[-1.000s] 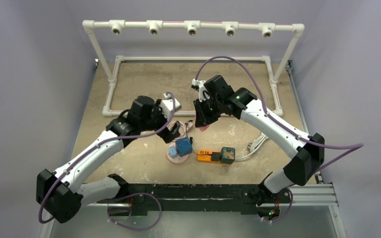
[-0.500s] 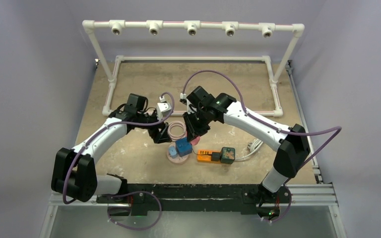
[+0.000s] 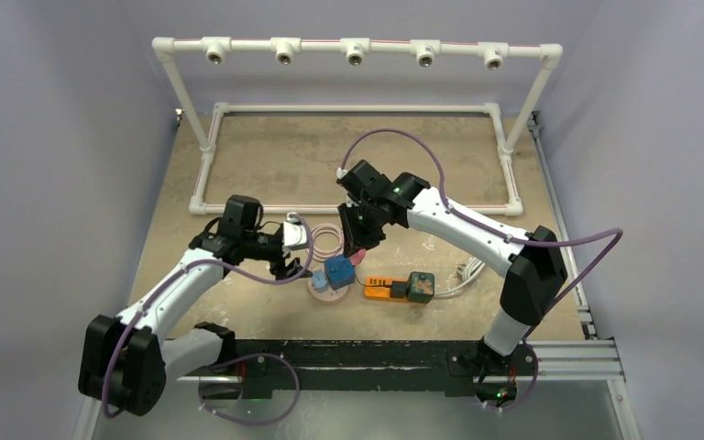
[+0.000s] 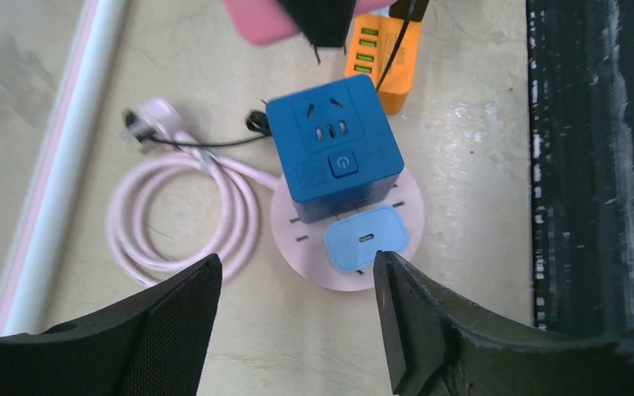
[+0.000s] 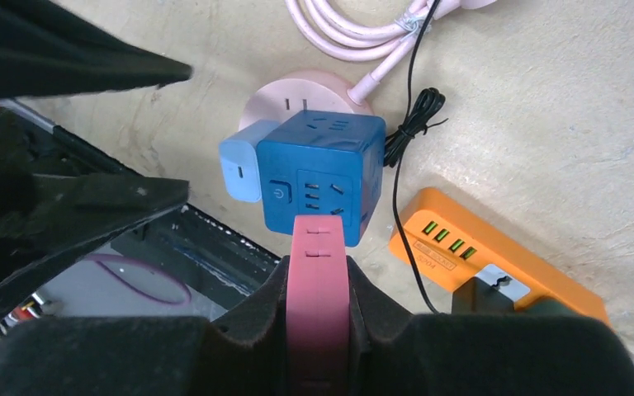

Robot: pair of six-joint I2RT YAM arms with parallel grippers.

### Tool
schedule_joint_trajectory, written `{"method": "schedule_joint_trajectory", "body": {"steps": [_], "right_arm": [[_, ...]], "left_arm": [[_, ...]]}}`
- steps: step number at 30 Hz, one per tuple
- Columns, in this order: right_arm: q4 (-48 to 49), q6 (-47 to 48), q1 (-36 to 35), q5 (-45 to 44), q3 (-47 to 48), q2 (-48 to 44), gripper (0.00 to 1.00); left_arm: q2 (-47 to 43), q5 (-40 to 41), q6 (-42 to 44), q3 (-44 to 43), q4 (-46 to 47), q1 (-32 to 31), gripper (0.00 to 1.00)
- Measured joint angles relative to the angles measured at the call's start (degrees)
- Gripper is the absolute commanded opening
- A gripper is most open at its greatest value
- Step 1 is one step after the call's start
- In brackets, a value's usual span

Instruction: Insert the plug

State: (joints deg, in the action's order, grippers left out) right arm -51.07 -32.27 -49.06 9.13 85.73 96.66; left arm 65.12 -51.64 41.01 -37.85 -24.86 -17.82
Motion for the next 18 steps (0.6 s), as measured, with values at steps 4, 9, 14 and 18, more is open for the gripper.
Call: {"method": "schedule_joint_trajectory", "body": {"steps": [4,9,14,18], "right_arm": [[0.72,-0.35,-1.31,-2.75,0.00,0.74,0.00],[2.67,0.15,-2.16,-3.78,-0.24,0.92,0.00],[3.48,1.22,-2.21,-3.89,-0.24,2.08,0.00],[3.58,1.84,-2.21,-3.89,-0.26,2.84,0.00]], "left_arm": [[-5.75,-0.59,9.44,1.29,0.66,-0.22,0.58],[-9.40,-0.94,25.35,2.45,0.35,-2.56,0.57],[-7.87,-0.70,41.07,2.60,-2.91,-6.73,0.47],[-5.35,-0.09,50.82,2.60,-6.62,-8.46,0.36]]}}
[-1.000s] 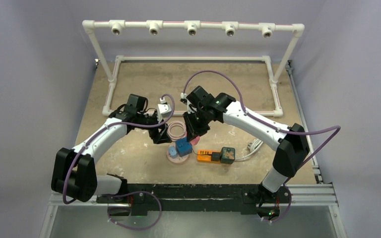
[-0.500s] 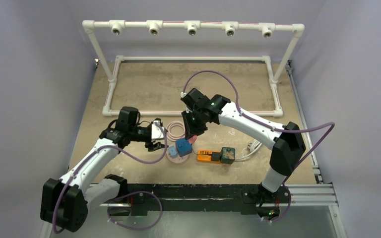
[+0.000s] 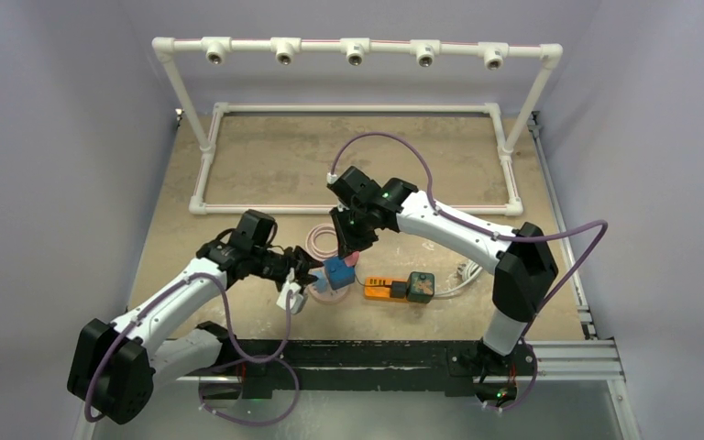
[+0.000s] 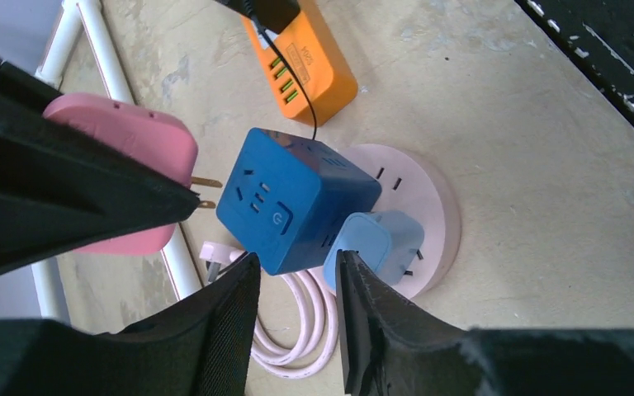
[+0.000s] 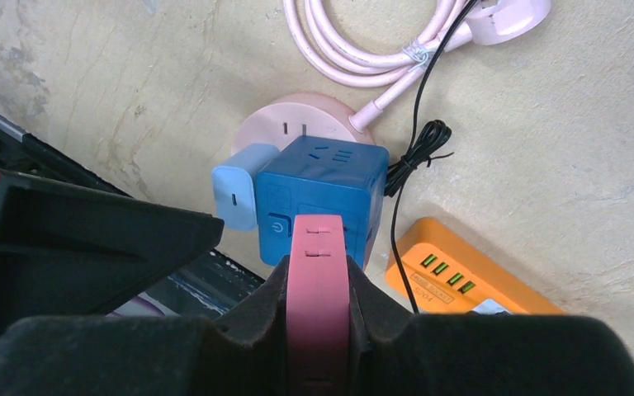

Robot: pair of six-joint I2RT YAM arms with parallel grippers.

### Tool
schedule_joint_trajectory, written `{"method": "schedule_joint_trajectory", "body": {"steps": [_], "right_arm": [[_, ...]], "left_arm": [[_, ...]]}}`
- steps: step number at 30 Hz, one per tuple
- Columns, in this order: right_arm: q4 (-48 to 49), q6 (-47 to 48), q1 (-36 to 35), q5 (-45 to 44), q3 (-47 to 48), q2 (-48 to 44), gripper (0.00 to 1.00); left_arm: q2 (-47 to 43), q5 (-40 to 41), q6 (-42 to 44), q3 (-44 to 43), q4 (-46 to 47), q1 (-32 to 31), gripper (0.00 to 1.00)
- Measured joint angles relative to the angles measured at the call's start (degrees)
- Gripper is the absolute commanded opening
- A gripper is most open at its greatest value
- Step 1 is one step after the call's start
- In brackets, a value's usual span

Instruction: Insert the plug

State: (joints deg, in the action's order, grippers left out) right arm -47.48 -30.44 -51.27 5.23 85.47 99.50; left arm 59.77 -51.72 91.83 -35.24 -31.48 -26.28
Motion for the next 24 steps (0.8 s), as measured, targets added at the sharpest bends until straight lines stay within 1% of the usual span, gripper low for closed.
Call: {"method": "schedule_joint_trajectory", "body": {"steps": [3,7,11,15,24], "right_arm": [[0.42,0.17,0.00,0.02,-0.28,0.00,0.00],[0.55,0.50,0.00,0.15,-0.87,0.00,0.00],[0.59,0.81,0.00,0.24,-0.87,0.00,0.00],[0.61,1.25,0.00,0.26,-0.87,0.00,0.00],[0.81,1.97,-0.02,0.28,-1.25,0.00,0.00]], "left_arm": [[0.31,0.70,5.07,0.00,-1.90,-1.07,0.36],[0.46,1.46,7.67,0.00,-2.40,-2.23,0.40],[1.77,2.34,8.33,0.00,-1.84,-2.75,0.43],[3.80,3.72,8.33,-0.11,-0.61,-3.37,0.40],[5.44,5.05,8.28,-0.96,1.57,-3.89,0.39]]}}
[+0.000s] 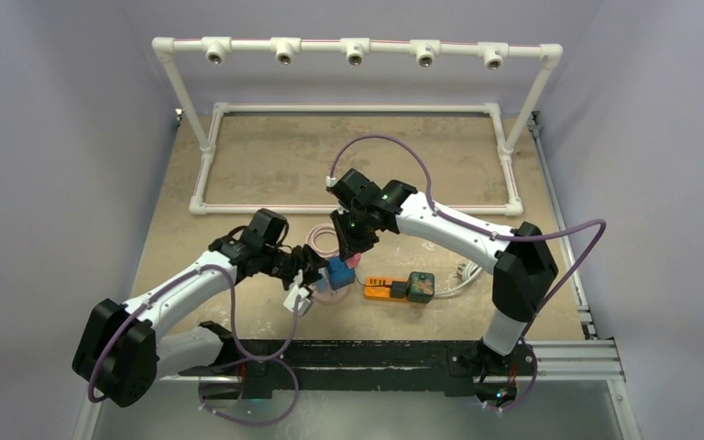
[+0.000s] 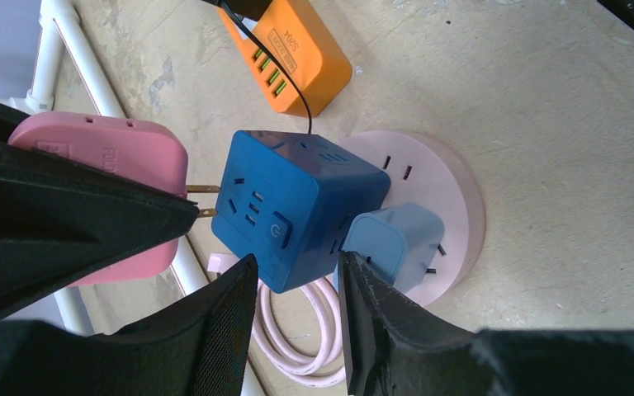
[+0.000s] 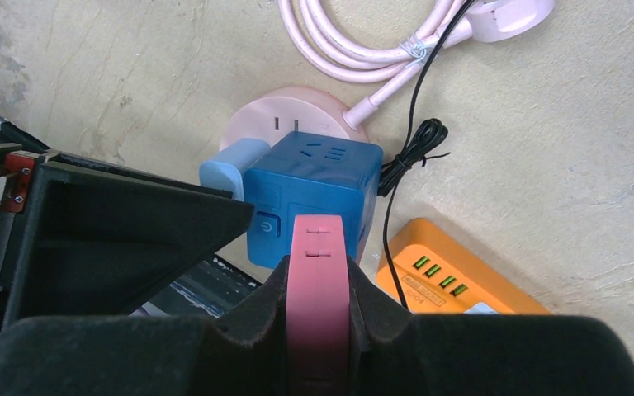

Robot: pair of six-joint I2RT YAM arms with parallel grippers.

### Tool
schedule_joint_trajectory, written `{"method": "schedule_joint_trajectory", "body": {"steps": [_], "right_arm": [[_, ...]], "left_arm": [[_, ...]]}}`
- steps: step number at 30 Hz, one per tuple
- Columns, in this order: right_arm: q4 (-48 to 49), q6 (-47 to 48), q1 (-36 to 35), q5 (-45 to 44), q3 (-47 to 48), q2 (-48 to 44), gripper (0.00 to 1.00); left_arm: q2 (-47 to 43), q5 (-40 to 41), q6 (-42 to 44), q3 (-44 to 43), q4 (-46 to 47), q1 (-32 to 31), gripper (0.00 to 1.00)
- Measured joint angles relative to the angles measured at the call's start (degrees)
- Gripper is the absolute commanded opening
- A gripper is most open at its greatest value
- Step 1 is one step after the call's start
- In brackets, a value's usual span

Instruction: Insert the plug

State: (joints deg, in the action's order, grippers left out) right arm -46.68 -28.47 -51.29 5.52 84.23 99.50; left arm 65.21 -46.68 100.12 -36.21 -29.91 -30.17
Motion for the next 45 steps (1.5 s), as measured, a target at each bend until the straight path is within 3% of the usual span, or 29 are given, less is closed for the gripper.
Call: {"method": "schedule_joint_trajectory", "body": {"steps": [11,28,45], "right_arm": [[1.46,-0.17,-0.28,0.17,-0.76,0.00,0.00],[2.64,-2.21,-1.60,0.15,-2.19,0.00,0.00],[4.04,-3.98,-2.01,-0.33,-3.61,-0.13,0.00]], "left_arm": [[1.44,1.60,3.13,-1.03,-1.16,-0.72,0.30],[0.57,3.63,10.10,-0.42,-2.75,-1.57,0.26],[-0.98,5.07,10.58,1.29,-0.68,-3.23,0.24]]}}
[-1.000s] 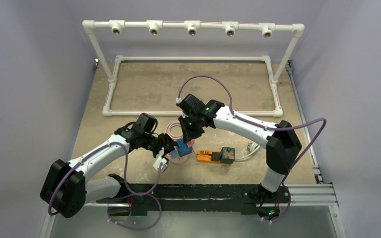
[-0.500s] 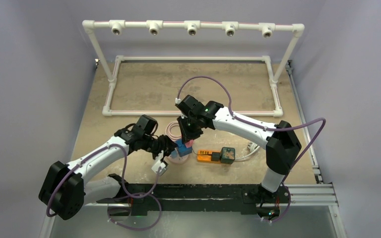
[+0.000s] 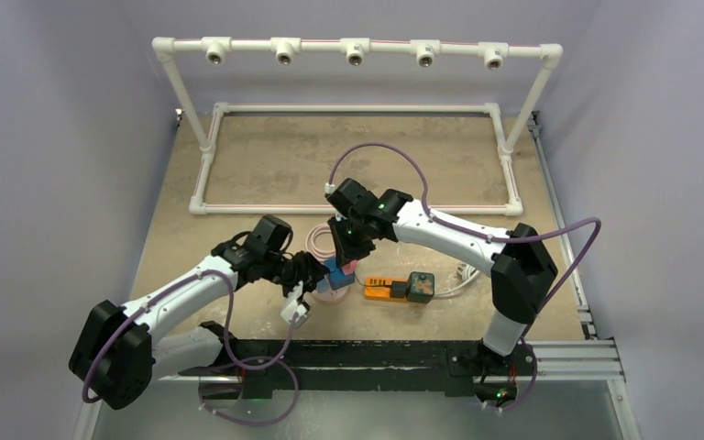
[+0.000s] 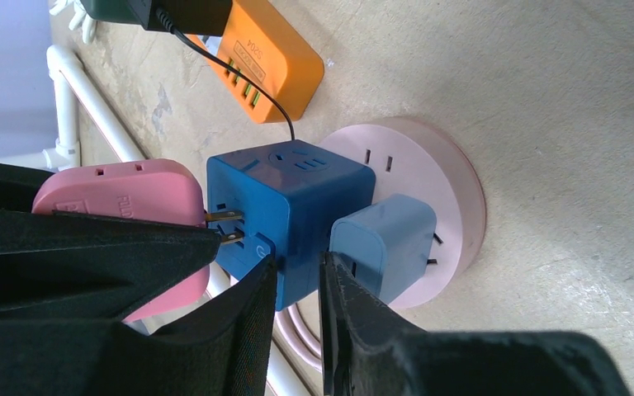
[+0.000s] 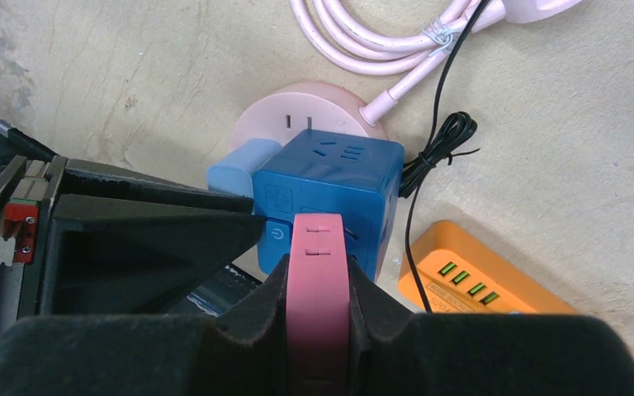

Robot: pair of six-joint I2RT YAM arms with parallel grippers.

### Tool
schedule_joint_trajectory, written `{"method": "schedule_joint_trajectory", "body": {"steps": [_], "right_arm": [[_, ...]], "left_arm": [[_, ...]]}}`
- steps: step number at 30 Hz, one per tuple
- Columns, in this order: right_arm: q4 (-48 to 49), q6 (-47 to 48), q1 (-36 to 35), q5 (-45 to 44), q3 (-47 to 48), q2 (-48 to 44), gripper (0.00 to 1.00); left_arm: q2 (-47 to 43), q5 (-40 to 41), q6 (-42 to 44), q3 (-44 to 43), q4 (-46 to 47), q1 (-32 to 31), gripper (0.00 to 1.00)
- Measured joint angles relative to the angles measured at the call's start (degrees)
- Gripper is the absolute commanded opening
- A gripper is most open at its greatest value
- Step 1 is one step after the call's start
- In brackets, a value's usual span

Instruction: Insert the plug

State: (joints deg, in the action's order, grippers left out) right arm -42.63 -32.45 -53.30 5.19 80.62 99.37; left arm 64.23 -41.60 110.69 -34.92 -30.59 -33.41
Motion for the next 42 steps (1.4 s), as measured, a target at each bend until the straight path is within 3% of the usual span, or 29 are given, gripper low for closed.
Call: {"method": "schedule_joint_trajectory", "body": {"steps": [42], "right_arm": [[-4.66,0.98,-3.19,-7.69,3.80,0.94,0.00]], "left_arm": [[-0.90,1.44,-3.30,0.83,2.73,-1.25,0.15]]}}
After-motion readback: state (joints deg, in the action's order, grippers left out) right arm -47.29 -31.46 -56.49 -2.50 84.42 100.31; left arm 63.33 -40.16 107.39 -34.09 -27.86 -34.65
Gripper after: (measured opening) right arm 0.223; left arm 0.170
